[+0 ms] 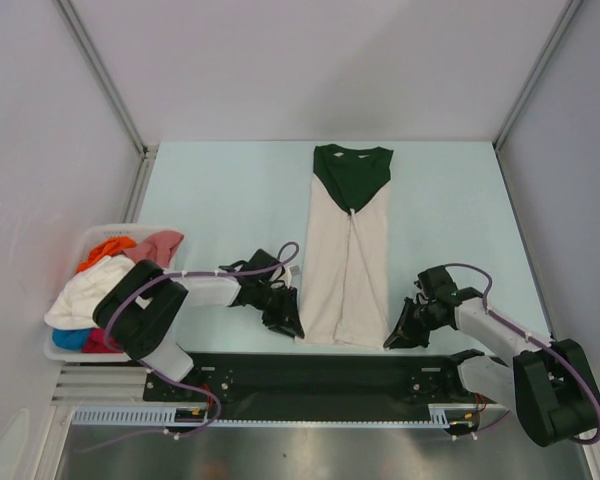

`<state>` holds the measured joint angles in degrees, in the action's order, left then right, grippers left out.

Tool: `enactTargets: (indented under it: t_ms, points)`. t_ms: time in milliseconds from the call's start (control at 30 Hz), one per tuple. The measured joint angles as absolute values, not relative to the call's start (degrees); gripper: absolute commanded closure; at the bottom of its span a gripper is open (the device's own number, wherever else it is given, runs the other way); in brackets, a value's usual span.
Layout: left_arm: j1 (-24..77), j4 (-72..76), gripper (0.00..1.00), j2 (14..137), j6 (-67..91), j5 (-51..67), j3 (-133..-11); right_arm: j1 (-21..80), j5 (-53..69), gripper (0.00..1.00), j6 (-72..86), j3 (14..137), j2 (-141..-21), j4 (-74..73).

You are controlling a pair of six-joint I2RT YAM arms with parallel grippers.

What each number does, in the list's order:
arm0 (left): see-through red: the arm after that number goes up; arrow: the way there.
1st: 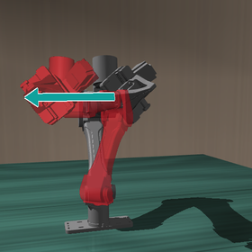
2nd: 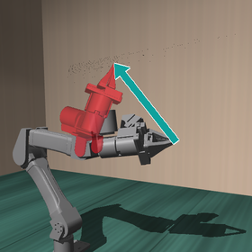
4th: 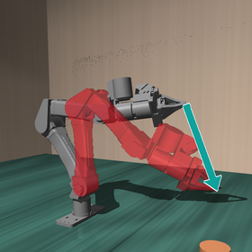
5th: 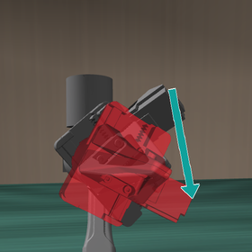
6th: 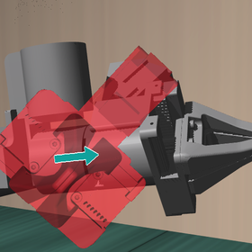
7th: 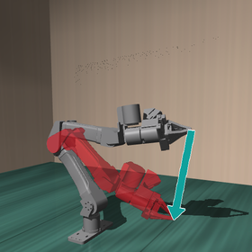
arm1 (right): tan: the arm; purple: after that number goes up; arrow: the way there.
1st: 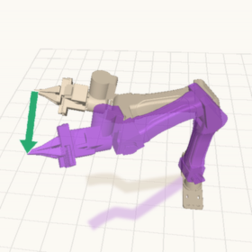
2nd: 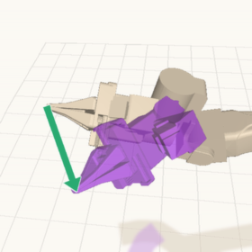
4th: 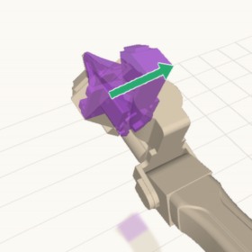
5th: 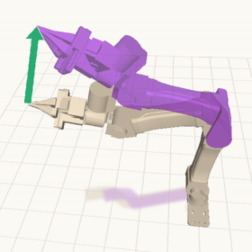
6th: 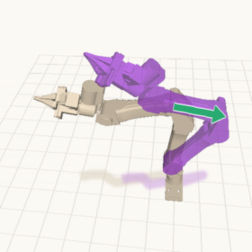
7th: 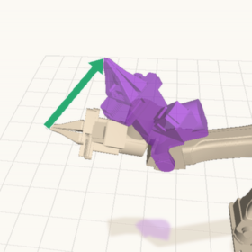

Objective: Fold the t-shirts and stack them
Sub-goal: Fold the tshirt

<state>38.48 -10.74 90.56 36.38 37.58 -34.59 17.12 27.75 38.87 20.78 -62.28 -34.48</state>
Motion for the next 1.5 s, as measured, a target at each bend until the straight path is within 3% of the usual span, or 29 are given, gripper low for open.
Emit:
enactTargets:
  t_ms: [100, 333, 467, 567, 600, 833, 1100, 1500]
  points:
    - [38.8, -10.7, 0.52, 89.4, 37.3, 38.5, -34.5, 17.0, 27.7, 1.00, 38.9, 20.3, -61.3, -34.8]
    - [38.9, -9.5, 0.57, 90.4, 37.8, 40.7, -34.2, 16.7, 28.1, 1.00, 38.8, 20.0, -61.0, -34.6]
    - [39.1, -8.9, 0.67, 91.9, 38.2, 41.7, -34.1, 16.6, 28.1, 1.00, 38.9, 19.8, -60.7, -34.6]
    - [39.3, -8.6, 0.97, 93.4, 38.9, 42.2, -34.0, 16.6, 28.2, 1.00, 38.9, 19.7, -60.3, -34.6]
    - [39.3, -8.4, 1.00, 94.0, 39.0, 42.5, -33.9, 16.6, 28.2, 1.00, 38.9, 19.7, -60.2, -34.7]
    - [39.7, -11.9, 1.00, 91.0, 38.5, 38.3, -35.0, 16.3, 28.3, 1.00, 39.0, 23.0, -58.9, -38.4]
    - [36.1, -20.9, 1.00, 88.7, 37.3, 31.2, -51.6, 9.1, 28.4, 1.00, 34.6, 45.4, -71.9, -42.2]
    - [26.7, -26.4, 1.00, 111.1, 35.5, 30.1, -84.6, 1.4, 29.1, 1.00, 26.5, 76.4, -100.7, -44.6]
